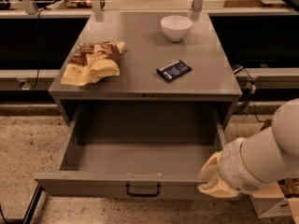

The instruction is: Close top drawer

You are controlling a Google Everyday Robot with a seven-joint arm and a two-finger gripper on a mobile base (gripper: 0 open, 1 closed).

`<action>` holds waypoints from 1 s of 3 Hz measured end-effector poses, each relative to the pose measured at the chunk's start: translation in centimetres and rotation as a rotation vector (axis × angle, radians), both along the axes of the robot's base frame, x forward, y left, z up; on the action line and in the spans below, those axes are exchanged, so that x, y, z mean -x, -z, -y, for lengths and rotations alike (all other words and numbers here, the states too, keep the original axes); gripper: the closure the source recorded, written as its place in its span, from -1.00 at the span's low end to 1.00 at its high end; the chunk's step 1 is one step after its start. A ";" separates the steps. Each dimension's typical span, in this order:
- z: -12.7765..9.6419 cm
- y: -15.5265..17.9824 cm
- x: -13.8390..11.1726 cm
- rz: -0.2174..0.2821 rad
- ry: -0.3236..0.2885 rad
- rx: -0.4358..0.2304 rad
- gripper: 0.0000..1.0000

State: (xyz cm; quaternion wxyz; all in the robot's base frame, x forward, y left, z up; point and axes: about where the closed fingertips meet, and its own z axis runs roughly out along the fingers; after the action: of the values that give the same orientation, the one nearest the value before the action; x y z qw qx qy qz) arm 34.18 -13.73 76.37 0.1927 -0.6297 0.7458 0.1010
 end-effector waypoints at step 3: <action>-0.9 4.4 2.1 0.006 -0.034 0.017 1.00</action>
Offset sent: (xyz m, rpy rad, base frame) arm -0.0178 0.0019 -0.0254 -0.0296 -0.0056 0.0483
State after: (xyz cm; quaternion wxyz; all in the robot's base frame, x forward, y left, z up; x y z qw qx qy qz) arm 32.10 -12.79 71.93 0.1879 -0.6442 0.7352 0.0960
